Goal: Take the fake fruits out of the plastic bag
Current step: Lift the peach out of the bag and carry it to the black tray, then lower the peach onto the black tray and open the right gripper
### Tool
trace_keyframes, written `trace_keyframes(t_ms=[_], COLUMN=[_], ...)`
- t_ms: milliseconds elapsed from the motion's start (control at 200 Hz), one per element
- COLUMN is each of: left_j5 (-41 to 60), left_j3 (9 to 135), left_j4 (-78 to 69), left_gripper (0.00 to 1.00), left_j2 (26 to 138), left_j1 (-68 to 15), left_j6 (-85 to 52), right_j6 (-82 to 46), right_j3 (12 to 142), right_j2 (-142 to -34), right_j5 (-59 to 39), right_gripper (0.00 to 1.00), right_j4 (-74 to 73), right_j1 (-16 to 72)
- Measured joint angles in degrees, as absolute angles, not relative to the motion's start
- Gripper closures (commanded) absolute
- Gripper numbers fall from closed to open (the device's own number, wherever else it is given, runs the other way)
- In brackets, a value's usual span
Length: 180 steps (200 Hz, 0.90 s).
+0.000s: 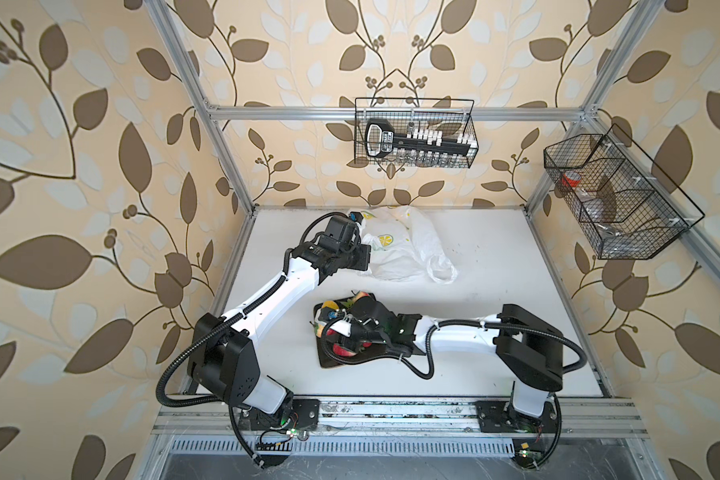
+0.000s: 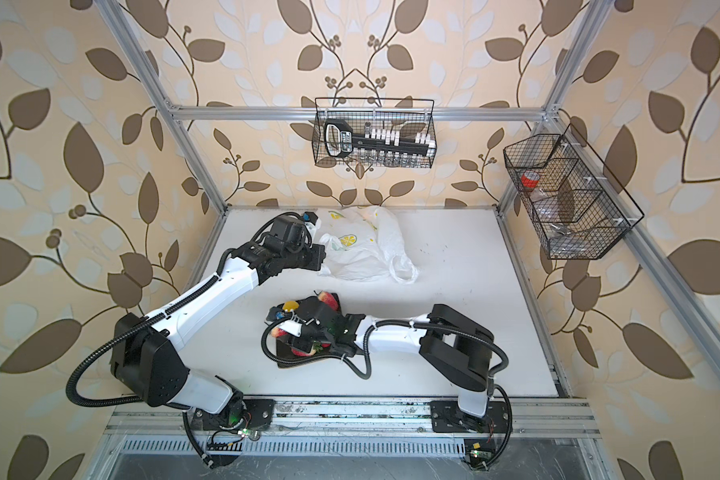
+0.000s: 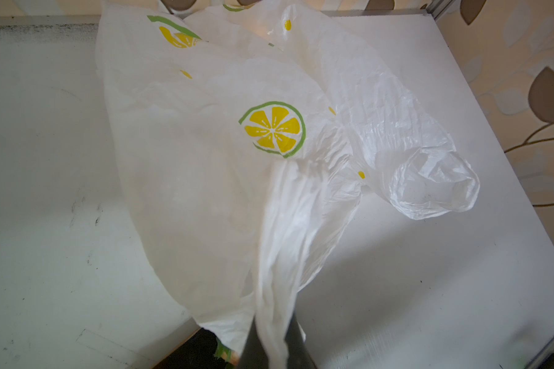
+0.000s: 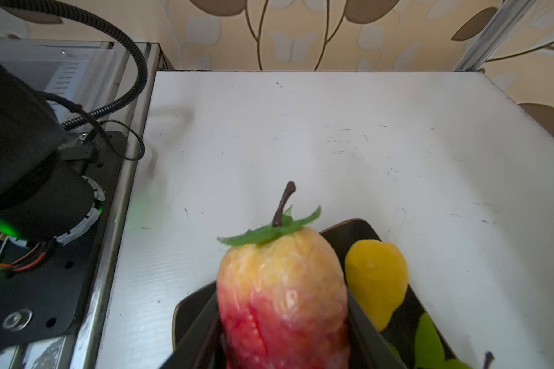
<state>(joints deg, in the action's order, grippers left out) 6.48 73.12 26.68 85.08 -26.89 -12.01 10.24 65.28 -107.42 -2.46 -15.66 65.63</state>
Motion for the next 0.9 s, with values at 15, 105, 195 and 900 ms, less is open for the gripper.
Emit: trace_keyframes(t_ms=[15,105,195,900], left_j5=[6.5,6.8,7.0,7.0], left_j3=[73.1,73.1,73.1,73.1], left_j4=[26.8,27.4,27.6,28.5], left_gripper=[1.0,1.0,1.0,1.0], left_j2=[85.0,84.2,83.3,82.5], left_j1=[-26.9,-26.9,-26.9,-26.9], left_j6=[-12.0,-11.9,-11.9,-11.9], right_j6=[10.0,9.1,8.5,7.4], right_j3=[65.9,68.4,70.2,72.8], right_j2=[-108.2,-111.2,-113.4,-119.3], right_j5=[-2.0,0.4,2.1,5.7], right_gripper=[0.67,0.67,0.66,0.3], right_j4=[-15.5,-14.5,-13.1,-11.6], right_j1=[65.8,65.9,65.7,65.6])
